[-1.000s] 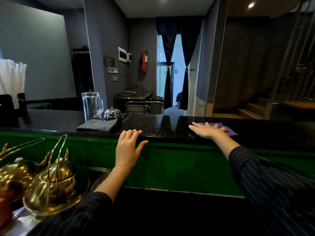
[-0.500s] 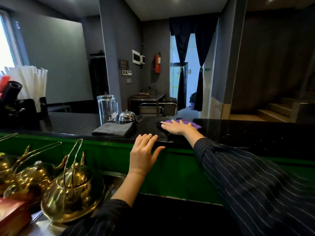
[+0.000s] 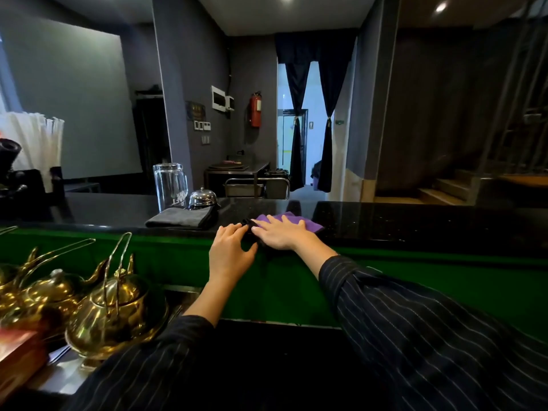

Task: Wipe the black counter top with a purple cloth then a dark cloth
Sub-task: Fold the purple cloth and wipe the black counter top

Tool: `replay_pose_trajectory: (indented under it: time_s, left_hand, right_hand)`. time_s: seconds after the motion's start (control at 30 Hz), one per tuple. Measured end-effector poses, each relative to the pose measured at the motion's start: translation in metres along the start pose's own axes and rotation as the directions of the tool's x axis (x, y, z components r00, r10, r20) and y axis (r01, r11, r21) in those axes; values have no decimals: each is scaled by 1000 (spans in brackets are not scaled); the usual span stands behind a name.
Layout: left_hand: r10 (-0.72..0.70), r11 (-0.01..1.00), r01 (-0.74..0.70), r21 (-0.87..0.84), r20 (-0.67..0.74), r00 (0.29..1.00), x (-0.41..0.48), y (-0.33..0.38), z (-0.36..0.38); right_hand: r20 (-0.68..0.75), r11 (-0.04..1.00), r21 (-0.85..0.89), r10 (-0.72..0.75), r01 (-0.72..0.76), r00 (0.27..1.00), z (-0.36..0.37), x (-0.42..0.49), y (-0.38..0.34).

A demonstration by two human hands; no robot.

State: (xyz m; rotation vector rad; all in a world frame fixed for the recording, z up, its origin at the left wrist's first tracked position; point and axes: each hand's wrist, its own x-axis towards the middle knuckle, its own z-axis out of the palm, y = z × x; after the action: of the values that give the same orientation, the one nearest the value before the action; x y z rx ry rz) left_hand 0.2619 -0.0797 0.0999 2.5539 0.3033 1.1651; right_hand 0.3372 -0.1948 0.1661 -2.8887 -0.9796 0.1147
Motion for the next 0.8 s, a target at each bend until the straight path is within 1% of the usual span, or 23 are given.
replay_pose_trajectory:
  time_s: [0.17, 0.27, 0.37, 0.5, 0.57, 0.67, 0.73, 0.8]
  left_hand:
    - [-32, 997, 28, -70, -54, 998, 0, 5, 9]
    - [-69, 992, 51, -116, -150, 986, 3, 5, 16]
    - [-112, 985, 79, -155, -214, 970, 10, 6, 23]
    - [-33, 999, 26, -26, -313, 949, 18, -2, 38]
    - [10, 1000, 0, 24, -385, 923, 18, -5, 47]
    - [89, 993, -42, 112, -456, 885, 15, -10, 56]
    - [141, 984, -67, 164, -494, 858, 19, -15, 63]
    - [166, 980, -84, 181, -511, 843, 23, -16, 65]
  right_hand:
    - [14, 999, 40, 12, -13, 1000, -2, 3, 0]
    - [41, 998, 65, 12, -15, 999, -5, 13, 2]
    - [62, 996, 86, 24, -30, 998, -8, 32, 3]
    - [60, 995, 92, 35, -40, 998, -10, 71, 9]
    - [74, 994, 91, 46, -53, 996, -9, 102, 15]
    - [119, 994, 73, 74, -83, 990, -7, 145, 21]
    - [119, 993, 70, 87, -95, 989, -5, 177, 26]
    - [100, 991, 71, 106, -113, 989, -6, 191, 30]
